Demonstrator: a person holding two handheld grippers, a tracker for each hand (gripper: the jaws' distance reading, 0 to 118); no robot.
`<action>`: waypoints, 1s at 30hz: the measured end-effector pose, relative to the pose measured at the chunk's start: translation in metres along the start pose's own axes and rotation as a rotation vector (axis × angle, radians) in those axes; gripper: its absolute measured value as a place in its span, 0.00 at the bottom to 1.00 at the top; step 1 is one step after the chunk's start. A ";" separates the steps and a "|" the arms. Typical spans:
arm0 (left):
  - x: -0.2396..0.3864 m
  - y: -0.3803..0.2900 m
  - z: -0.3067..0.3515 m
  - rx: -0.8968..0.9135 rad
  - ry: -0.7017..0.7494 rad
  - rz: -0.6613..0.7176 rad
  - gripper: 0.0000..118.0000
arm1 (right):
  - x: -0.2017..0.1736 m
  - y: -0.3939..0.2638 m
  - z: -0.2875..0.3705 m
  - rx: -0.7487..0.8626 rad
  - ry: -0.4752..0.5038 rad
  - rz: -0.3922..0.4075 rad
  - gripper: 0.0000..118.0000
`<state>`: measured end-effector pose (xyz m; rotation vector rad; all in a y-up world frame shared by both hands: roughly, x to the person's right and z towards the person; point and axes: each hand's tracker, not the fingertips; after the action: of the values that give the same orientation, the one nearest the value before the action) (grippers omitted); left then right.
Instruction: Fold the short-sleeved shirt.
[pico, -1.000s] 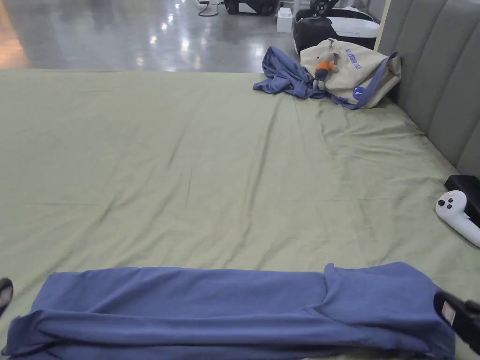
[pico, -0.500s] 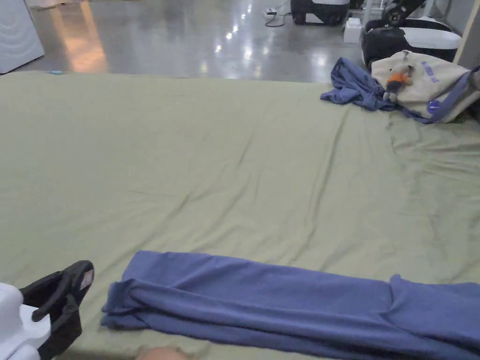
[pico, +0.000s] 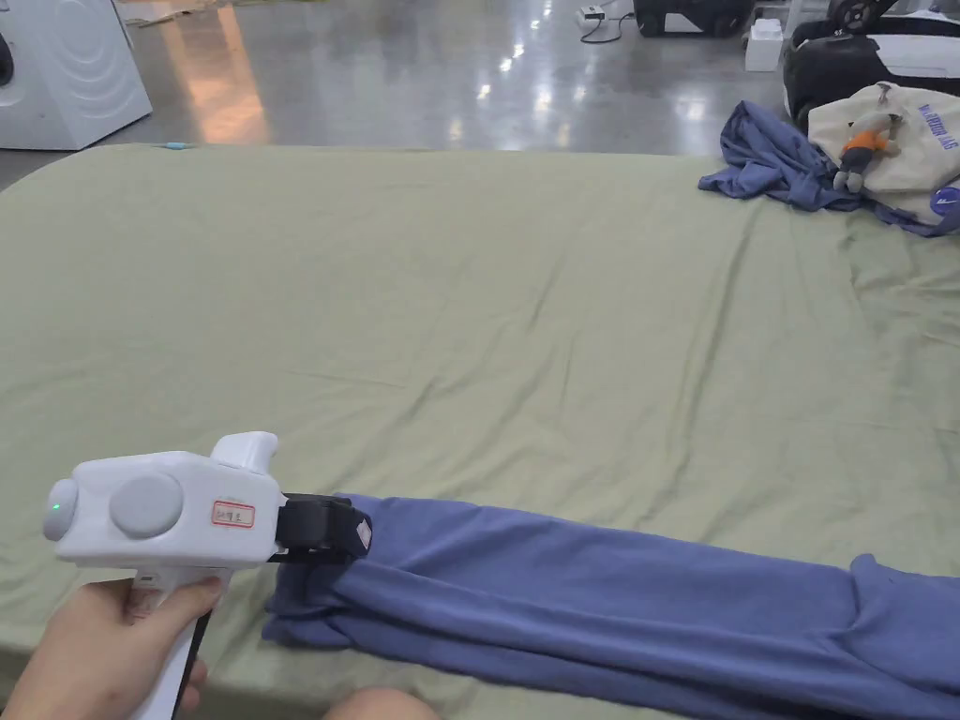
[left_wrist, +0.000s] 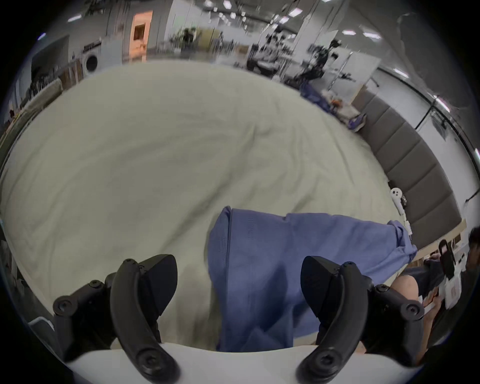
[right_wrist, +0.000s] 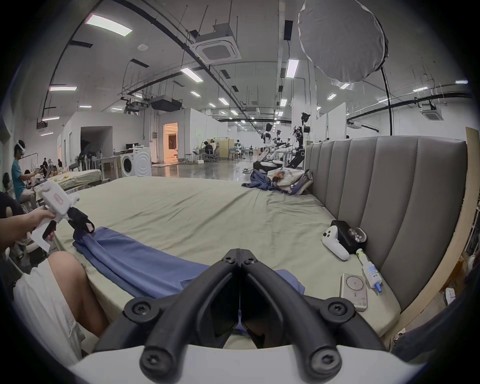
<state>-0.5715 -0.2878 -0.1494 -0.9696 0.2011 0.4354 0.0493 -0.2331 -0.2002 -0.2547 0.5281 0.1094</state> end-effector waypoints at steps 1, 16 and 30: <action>0.002 0.002 -0.004 0.003 0.006 -0.002 0.89 | 0.000 -0.001 0.000 -0.004 0.001 0.000 0.02; 0.056 -0.007 -0.017 -0.115 0.083 -0.114 0.86 | 0.012 -0.005 0.002 -0.029 -0.013 0.004 0.02; 0.053 -0.006 -0.006 -0.082 0.012 -0.114 0.08 | 0.018 -0.009 0.002 -0.061 -0.033 -0.019 0.02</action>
<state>-0.5208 -0.2815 -0.1667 -1.0589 0.1390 0.3357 0.0674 -0.2403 -0.2065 -0.3167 0.4902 0.1116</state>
